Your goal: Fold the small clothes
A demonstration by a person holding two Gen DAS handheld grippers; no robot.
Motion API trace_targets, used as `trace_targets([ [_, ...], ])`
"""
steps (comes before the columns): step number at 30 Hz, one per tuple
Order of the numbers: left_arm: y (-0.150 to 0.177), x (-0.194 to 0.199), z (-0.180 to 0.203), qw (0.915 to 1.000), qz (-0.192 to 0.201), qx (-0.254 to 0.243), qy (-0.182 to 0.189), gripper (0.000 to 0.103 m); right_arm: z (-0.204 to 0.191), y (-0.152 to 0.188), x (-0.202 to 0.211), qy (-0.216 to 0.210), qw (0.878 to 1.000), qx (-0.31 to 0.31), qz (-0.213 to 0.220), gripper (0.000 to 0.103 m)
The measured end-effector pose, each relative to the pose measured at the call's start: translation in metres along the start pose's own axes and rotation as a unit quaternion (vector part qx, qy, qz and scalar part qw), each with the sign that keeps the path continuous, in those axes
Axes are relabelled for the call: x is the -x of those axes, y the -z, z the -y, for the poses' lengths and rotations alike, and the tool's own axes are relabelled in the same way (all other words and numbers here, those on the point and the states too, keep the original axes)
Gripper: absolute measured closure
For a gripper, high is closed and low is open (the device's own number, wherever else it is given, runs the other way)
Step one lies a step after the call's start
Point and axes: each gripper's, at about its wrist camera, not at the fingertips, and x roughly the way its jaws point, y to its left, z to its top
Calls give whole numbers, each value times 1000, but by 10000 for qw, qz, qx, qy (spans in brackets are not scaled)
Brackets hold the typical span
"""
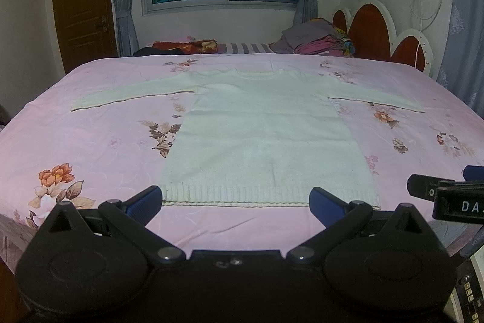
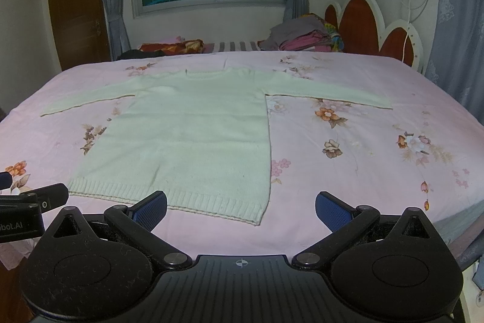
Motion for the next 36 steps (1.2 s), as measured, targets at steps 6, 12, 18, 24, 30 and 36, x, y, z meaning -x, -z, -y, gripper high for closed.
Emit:
trace_targets([
  [6,0,-3,3,10000,-16,-2,9,0,1,0,-1,-6,10000,-9,-14,0],
  [12,-1,-7,4,10000,-46,7,-6,0,2,0,-3,1,10000,-29,-22,0],
  [18,-2,-19,4,9998,-192,12,40,0,12,-4,-16,8,9998,-168,-138,0],
  [24,-17,-42,-1,9997,-228,22,89,0,15,-16,-33,108,9996,-194,-174,0],
  [30,-37,-69,-4,9998,-157,-53,145,0,17,-34,-58,221,9993,-243,-187,0],
  [36,-60,-106,-8,9993,-196,-133,304,0,15,-58,-91,377,9986,-303,-202,0],
])
